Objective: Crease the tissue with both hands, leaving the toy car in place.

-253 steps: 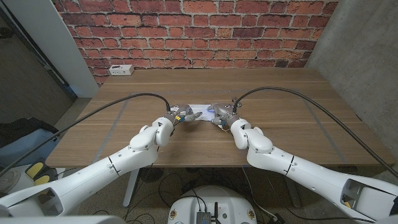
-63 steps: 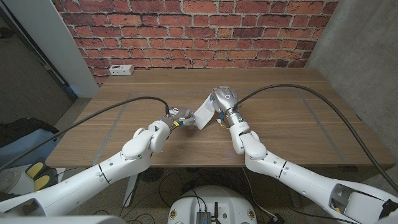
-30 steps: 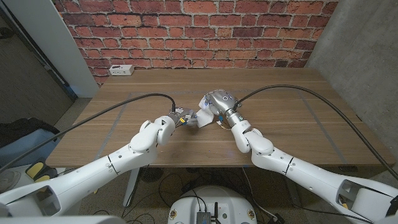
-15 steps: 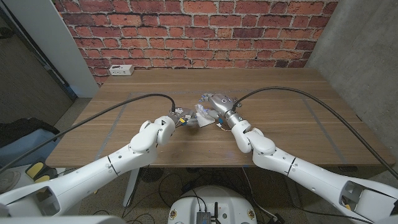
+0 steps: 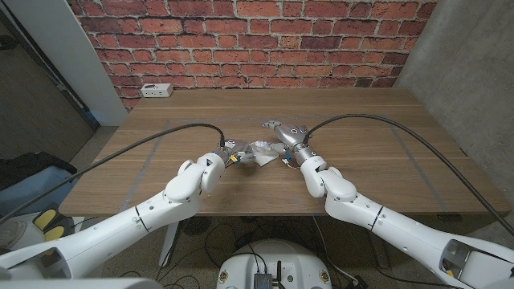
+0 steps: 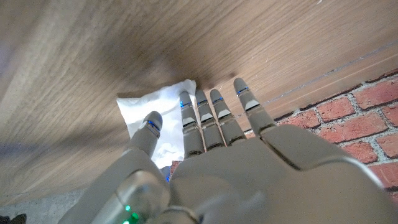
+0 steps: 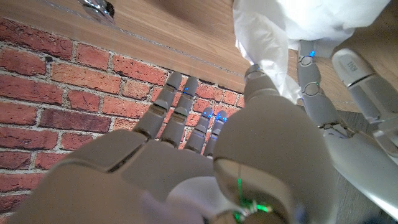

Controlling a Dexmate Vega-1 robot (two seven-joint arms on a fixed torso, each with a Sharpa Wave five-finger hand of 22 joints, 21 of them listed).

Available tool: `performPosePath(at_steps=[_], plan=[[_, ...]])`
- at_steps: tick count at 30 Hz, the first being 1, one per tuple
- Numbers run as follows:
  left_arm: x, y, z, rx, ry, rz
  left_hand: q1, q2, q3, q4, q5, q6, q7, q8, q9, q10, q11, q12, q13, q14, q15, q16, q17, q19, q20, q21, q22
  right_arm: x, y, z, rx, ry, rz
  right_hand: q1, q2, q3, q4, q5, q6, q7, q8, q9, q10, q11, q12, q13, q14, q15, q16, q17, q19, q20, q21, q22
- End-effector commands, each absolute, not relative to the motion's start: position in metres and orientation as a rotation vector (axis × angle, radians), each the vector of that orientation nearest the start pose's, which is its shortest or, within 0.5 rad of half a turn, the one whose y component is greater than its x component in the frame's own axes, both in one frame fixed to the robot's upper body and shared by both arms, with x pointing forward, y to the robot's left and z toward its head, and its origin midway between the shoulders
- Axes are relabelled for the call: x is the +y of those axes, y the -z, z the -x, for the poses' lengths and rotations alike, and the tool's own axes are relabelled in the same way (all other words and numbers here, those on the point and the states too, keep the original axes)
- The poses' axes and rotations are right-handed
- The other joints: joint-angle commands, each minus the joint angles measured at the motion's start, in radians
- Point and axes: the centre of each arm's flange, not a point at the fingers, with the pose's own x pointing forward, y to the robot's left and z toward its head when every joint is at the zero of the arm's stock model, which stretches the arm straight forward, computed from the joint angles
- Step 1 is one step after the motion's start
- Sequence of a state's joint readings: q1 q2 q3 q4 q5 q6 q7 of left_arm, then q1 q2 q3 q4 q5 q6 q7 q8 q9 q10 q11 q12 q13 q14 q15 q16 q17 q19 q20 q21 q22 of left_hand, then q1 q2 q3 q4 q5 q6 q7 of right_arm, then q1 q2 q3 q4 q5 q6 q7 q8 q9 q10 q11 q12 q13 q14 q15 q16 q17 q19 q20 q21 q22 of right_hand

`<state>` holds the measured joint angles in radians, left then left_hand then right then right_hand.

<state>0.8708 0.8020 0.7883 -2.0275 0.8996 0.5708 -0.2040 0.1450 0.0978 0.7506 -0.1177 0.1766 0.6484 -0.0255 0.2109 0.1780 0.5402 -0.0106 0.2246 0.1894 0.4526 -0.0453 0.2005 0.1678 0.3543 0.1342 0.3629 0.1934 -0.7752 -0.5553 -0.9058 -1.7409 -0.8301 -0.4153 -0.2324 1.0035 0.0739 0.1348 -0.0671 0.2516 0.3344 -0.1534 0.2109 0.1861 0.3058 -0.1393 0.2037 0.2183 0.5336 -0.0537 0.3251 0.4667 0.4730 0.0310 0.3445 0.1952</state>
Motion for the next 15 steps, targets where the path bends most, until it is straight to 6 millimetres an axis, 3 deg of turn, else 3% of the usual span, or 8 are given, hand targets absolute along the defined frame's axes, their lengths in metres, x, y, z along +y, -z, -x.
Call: performPosePath(at_steps=[1,5,8,11,15], plan=[[0.163,0.048,-0.526,-0.68,-0.331,-1.606,0.034,0.022,0.025,-0.029,0.011,0.054,-0.006,0.002,0.002,0.055,-0.014,0.018,0.005,0.064,-0.013,0.012,0.004,0.043,0.009,0.02,0.005,-0.08,0.059,-0.579,-0.699,0.132,1.513,-0.035,-0.01,-0.018,0.015,0.008,0.041,0.012,0.015,0.003,0.018,0.003,0.007,0.001,-0.006,-0.146,-0.008,-0.001,-0.007,0.012,-0.002,0.003],[0.164,0.051,-0.519,-0.747,-0.417,-1.576,0.09,0.035,0.029,-0.056,0.014,0.094,-0.021,0.0,0.003,0.112,-0.023,0.031,0.009,0.13,-0.024,0.026,0.009,0.086,0.01,0.038,0.007,-0.081,0.061,-0.579,-0.686,0.151,1.542,-0.048,-0.024,-0.03,0.016,0.015,0.095,0.02,0.029,0.003,0.026,0.008,0.009,0.001,-0.012,-0.149,-0.017,-0.005,-0.014,0.015,-0.006,0.002],[0.165,0.054,-0.514,-0.819,-0.459,-1.537,0.136,0.027,0.0,-0.057,0.013,0.17,0.009,0.01,0.008,0.213,-0.028,0.063,0.023,0.22,-0.044,0.052,0.018,0.131,-0.006,0.059,0.011,-0.081,0.061,-0.58,-0.676,0.151,1.547,-0.046,-0.025,-0.031,0.013,0.02,0.115,0.017,0.033,0.003,0.031,0.005,0.01,0.0,-0.014,-0.152,-0.018,-0.005,-0.018,0.013,-0.008,0.002],[0.167,0.055,-0.511,-0.868,-0.489,-1.499,0.147,0.04,-0.046,-0.041,0.011,0.243,0.05,0.028,0.016,0.301,-0.029,0.103,0.053,0.324,-0.045,0.109,0.047,0.164,-0.028,0.081,0.018,-0.084,0.061,-0.579,-0.675,0.132,1.509,-0.04,-0.027,-0.031,0.008,0.023,0.127,0.015,0.036,0.003,0.034,0.001,0.011,0.0,-0.017,-0.152,-0.018,-0.002,-0.021,0.011,-0.009,0.002],[0.168,0.057,-0.509,-0.902,-0.507,-1.461,0.166,0.049,-0.07,-0.043,0.01,0.292,0.06,0.045,0.027,0.341,-0.029,0.137,0.079,0.365,-0.051,0.145,0.081,0.18,-0.042,0.098,0.023,-0.086,0.06,-0.577,-0.692,0.133,1.432,-0.103,-0.017,-0.054,0.044,0.03,0.174,0.033,0.04,0.004,0.062,0.017,0.018,0.0,-0.008,-0.141,-0.013,0.004,-0.019,0.019,-0.009,0.002]])
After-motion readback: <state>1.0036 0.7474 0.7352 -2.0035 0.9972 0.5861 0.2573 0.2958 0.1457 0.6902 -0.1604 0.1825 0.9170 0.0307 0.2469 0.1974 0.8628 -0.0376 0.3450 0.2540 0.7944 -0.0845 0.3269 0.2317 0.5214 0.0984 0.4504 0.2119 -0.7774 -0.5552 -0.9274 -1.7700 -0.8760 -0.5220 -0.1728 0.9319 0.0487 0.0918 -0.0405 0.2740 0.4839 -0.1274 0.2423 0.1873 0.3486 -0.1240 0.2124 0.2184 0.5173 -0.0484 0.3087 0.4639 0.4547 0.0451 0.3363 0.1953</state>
